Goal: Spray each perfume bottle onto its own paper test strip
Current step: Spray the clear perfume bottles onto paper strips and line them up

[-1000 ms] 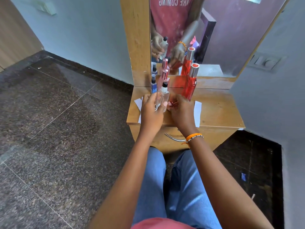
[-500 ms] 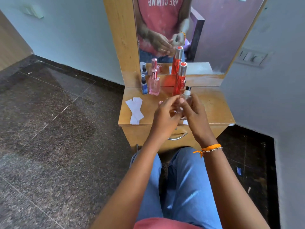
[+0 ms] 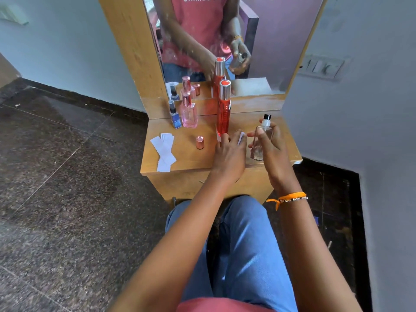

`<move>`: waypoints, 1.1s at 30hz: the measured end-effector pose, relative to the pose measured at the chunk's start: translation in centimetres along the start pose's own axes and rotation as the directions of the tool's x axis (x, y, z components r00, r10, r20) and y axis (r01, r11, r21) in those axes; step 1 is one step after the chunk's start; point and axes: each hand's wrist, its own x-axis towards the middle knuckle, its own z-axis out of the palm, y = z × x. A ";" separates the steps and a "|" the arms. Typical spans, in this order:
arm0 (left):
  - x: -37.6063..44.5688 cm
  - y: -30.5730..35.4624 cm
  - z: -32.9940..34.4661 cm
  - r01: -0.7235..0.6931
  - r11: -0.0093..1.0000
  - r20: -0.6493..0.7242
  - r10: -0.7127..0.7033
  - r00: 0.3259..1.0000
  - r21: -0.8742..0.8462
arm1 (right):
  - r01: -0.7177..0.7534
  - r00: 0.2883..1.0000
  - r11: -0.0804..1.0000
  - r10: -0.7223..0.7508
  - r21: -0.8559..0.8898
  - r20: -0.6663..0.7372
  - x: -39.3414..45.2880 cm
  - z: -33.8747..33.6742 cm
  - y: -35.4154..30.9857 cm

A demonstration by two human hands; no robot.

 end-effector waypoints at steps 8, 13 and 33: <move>0.3 -0.2 0.0 0.011 0.984 -0.142 -0.036 0.989 -0.175 | -0.026 1.000 0.994 0.024 0.110 0.017 -0.1 -0.3 -0.2; -0.4 0.3 -1.1 0.090 0.861 -0.143 -0.185 0.972 -0.500 | -0.062 0.998 0.982 0.057 0.179 0.033 -0.5 -0.6 -0.7; -2.4 -1.4 -4.1 0.206 0.542 0.007 -0.345 0.939 -0.815 | -0.421 0.865 0.619 0.054 0.663 0.499 -1.6 -0.6 -0.1</move>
